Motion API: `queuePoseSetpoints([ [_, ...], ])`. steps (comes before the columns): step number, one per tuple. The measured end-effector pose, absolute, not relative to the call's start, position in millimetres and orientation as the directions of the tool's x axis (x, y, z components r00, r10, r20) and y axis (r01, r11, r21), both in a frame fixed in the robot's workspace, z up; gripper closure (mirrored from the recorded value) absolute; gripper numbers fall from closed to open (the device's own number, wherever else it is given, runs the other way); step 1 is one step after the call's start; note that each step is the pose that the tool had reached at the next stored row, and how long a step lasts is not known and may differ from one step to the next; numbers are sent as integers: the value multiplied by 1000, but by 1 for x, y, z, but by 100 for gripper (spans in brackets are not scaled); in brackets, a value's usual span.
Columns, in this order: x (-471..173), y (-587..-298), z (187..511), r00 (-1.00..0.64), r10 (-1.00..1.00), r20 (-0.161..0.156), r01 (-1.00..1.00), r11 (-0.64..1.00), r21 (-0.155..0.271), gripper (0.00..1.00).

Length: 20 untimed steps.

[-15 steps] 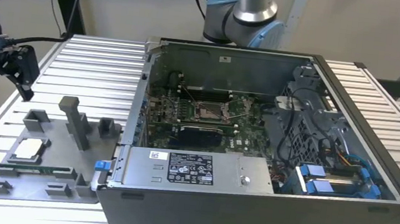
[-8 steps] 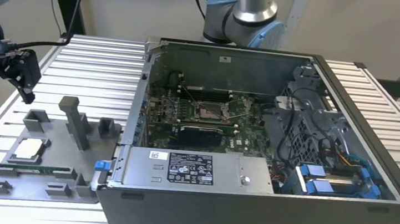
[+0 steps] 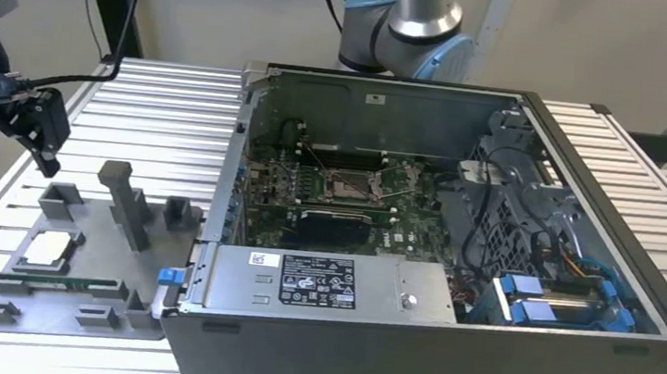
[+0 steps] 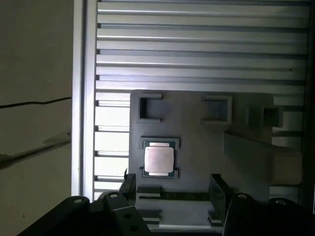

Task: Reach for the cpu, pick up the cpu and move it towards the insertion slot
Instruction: 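Pick up the cpu and move it towards the insertion slot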

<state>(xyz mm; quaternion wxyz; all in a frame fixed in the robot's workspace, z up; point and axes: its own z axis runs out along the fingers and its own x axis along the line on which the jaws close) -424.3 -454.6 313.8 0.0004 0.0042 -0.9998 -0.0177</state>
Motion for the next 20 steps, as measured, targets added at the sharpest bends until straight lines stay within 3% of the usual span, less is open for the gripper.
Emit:
queuePoseSetpoints([
  [20,-424,-455,305,-1000,-8,0,-8,999,36,0],
])
